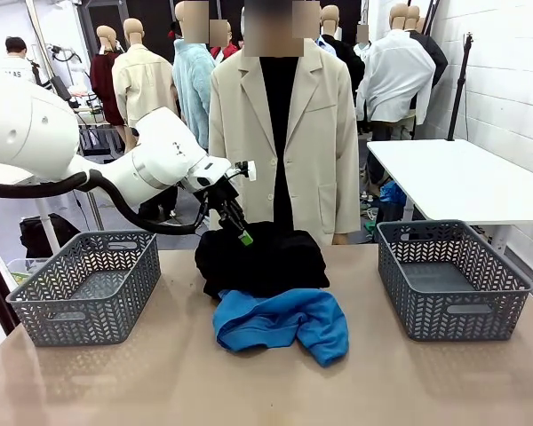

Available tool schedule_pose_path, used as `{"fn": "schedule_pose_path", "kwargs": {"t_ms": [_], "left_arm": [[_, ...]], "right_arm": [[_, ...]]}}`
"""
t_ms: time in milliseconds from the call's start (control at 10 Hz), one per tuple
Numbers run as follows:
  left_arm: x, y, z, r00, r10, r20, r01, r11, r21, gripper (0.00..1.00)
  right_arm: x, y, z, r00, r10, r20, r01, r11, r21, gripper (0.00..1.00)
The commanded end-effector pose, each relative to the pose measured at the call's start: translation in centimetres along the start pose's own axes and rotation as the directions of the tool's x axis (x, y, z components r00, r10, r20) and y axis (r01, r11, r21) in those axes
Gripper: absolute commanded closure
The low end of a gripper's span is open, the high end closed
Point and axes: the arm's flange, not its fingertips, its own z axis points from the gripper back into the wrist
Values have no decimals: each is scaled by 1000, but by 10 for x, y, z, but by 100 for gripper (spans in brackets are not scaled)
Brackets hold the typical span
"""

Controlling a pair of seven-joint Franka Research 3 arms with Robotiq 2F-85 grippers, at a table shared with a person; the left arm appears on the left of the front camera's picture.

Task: Sort the tops and bottoms.
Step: Lift clothes from the center of the table with your left hand.

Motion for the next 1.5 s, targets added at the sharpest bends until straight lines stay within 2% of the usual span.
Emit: {"fn": "schedule_pose_path", "kwargs": {"t_ms": [0,600,800,900,1100,1300,1400], "left_arm": [[-2,-1,10,999,38,25,-38,999,-3,100],[7,-9,25,997,60,57,-59,998,-6,100],[20,-15,57,997,48,62,-53,996,76,100],[32,-22,87,997,20,74,-29,993,115,100],[72,-47,163,996,-82,45,70,973,221,100],[116,-67,243,992,-129,-3,123,937,326,100],[141,-74,283,988,-150,-26,146,892,427,100]], "right_arm": [[-1,-2,-1,1000,8,-2,-8,1000,1,0],[-1,-2,-1,1000,8,-2,-8,1000,1,0],[-1,-2,-1,1000,8,-2,-8,1000,1,0],[-1,-2,-1,1000,8,-2,-8,1000,1,0],[-1,-2,-1,1000,8,-2,-8,1000,1,0],[-1,-2,-1,1000,8,-2,-8,1000,1,0],[-1,-2,-1,1000,8,-2,-8,1000,1,0]]}}
